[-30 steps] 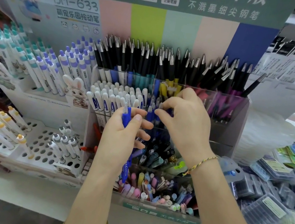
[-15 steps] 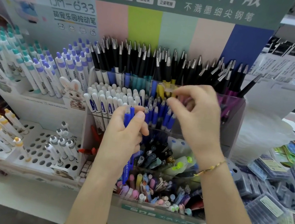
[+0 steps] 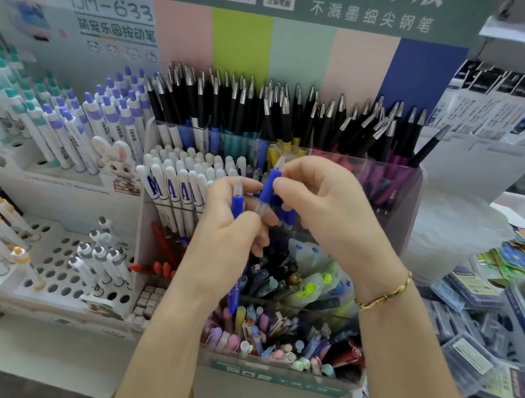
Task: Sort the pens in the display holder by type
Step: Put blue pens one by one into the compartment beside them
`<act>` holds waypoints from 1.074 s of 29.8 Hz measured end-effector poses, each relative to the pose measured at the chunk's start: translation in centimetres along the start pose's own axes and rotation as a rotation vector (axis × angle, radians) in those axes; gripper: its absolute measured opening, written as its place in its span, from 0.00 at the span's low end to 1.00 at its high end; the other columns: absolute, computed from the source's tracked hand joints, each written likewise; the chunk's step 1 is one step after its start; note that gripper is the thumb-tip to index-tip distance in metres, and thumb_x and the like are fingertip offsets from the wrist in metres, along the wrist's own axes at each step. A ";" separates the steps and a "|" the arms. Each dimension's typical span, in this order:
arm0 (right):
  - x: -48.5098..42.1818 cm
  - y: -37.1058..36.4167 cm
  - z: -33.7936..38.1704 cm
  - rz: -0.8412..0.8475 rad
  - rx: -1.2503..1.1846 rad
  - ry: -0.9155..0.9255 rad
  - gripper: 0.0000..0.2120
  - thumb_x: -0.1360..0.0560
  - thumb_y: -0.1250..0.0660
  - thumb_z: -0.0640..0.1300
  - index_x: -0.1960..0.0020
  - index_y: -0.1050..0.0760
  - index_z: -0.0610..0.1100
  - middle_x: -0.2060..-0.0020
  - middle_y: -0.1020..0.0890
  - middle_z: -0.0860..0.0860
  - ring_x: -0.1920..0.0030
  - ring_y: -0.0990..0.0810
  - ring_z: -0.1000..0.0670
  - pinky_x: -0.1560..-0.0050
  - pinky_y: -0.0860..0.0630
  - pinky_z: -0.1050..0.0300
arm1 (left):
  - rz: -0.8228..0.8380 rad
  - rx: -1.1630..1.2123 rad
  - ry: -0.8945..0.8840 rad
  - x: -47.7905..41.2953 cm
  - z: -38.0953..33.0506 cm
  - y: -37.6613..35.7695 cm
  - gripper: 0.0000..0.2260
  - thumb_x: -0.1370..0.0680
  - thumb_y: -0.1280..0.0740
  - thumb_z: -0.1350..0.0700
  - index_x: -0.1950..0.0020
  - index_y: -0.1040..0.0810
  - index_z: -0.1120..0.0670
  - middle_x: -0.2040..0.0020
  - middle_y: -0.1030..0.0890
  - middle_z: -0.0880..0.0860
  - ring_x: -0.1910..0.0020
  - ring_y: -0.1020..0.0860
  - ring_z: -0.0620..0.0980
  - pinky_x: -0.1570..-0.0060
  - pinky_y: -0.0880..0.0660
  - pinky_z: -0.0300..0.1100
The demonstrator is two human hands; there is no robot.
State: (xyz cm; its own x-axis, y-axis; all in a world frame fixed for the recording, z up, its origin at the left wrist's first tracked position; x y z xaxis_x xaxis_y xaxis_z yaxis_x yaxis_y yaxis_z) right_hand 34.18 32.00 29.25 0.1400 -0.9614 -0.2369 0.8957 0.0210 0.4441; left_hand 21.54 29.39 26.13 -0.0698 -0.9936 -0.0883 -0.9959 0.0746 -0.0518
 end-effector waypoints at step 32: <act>-1.6 -0.5 -1.0 -0.134 0.736 0.081 0.12 0.25 0.34 0.54 0.52 0.19 0.47 0.56 0.31 0.50 0.49 0.30 0.47 0.58 0.34 0.56 | -0.176 -0.040 0.002 0.0 0.0 -0.1 0.12 0.25 0.45 0.70 0.55 0.35 0.52 0.57 0.26 0.55 0.62 0.28 0.49 0.62 0.30 0.44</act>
State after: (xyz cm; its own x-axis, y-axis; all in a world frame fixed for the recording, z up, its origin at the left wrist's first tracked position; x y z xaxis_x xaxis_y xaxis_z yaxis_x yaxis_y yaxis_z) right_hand 33.96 33.81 28.57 0.1053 -0.9190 -0.3800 0.3975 -0.3114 0.8632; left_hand 21.64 29.43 26.16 0.1053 -0.9913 -0.0790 -0.9943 -0.1035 -0.0262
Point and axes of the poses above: each hand's wrist, its own x-axis away from the middle knuckle, its own y-axis out of the back of the hand, z = x × y, the point moved 2 cm from there along -x, towards the middle knuckle
